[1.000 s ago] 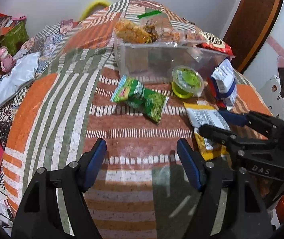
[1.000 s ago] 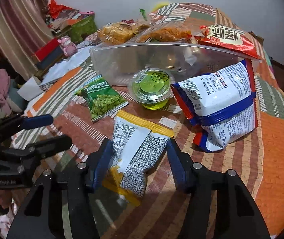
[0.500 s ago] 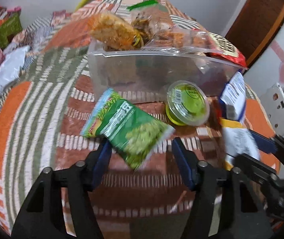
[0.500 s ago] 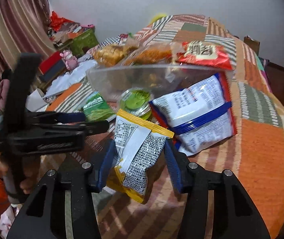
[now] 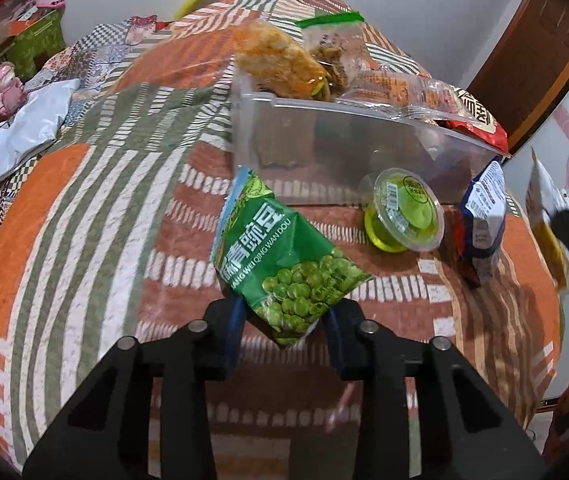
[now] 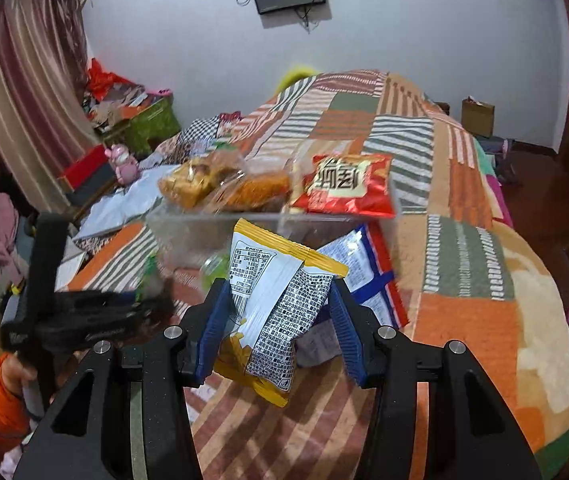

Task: Organize snacks
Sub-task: 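Drop the yellow-edged bag into the box with the right gripper while the left drops the pea bag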

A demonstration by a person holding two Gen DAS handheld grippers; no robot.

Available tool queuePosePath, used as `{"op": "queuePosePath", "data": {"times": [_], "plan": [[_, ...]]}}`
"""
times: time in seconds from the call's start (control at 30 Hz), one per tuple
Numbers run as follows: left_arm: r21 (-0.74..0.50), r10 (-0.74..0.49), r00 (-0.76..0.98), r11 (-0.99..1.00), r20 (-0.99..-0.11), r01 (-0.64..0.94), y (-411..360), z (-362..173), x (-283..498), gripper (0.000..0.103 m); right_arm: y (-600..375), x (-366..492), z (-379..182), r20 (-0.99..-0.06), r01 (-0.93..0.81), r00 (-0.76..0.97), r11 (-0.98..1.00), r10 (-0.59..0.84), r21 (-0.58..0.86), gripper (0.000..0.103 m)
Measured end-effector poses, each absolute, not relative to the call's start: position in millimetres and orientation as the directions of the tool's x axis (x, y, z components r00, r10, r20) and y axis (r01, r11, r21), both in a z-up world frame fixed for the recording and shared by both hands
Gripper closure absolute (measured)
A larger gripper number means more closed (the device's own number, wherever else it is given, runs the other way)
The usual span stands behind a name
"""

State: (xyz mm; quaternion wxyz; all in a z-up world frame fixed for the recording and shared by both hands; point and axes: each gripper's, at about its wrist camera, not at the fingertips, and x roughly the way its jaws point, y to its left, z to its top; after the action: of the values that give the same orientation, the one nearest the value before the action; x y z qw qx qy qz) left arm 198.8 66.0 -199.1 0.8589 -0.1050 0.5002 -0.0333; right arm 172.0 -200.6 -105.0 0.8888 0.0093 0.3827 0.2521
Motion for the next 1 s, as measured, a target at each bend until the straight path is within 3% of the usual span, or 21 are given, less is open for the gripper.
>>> {"op": "queuePosePath", "data": {"times": [0.47,0.73,1.0], "plan": [[-0.186,-0.156,0.631,0.982,-0.760,0.018,65.2,-137.5,169.6,0.074,-199.8,193.3,-89.7,-0.640,-0.436,0.621,0.878,0.452,0.196,0.056],[-0.163,-0.191,0.674,0.981,-0.713,0.105,49.6,-104.1,216.0,0.073,-181.5,222.3,-74.6,-0.610,-0.461,0.659,0.877,0.441,0.135,0.056],[-0.117,-0.186,0.651,0.982,-0.736,0.148,34.9,-114.9,272.2,0.073,-159.6,259.4,-86.9,-0.641,-0.468,0.656,0.881,0.399,0.070,0.056]]}}
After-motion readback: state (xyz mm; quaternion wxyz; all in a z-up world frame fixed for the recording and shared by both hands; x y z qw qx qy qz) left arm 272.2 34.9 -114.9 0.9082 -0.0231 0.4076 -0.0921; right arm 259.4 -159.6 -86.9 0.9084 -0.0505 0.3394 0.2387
